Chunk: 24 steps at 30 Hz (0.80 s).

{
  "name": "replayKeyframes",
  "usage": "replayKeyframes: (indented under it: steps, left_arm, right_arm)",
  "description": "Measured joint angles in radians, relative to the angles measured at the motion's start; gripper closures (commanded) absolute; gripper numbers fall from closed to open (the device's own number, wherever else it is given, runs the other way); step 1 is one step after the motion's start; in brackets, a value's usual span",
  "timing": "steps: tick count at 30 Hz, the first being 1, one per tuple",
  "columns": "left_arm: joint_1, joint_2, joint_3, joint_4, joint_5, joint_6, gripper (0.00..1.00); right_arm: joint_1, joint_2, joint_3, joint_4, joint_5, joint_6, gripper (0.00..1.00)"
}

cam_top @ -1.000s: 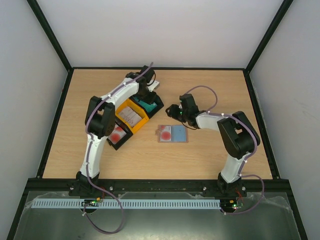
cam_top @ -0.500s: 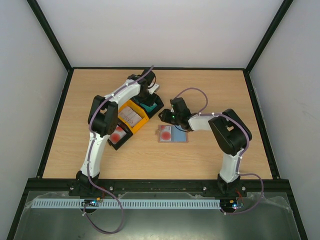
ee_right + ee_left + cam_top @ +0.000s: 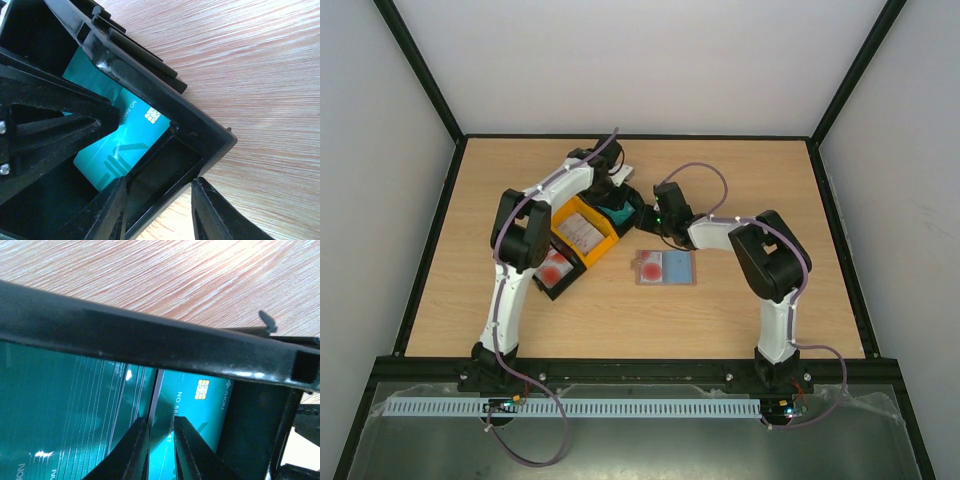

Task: Put the credit cards into the card holder
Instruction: Pick up the credit card from the storage box.

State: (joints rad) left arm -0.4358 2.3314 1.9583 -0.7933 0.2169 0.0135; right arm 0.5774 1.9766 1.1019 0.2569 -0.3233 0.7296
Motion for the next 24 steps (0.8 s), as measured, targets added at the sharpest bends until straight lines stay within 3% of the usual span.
replayKeyframes:
  steps: [16, 24]
  left_arm:
    - [0.000, -0.085, -0.059, 0.023, 0.142, -0.008, 0.89]
    - [-0.009, -0.087, -0.064, 0.013, 0.175, -0.018, 0.78]
  right_arm:
    - [0.000, 0.018, 0.013, -0.013, 0.005, -0.005, 0.64]
    - [0.000, 0.020, 0.013, -0.016, 0.010, -0.004, 0.64]
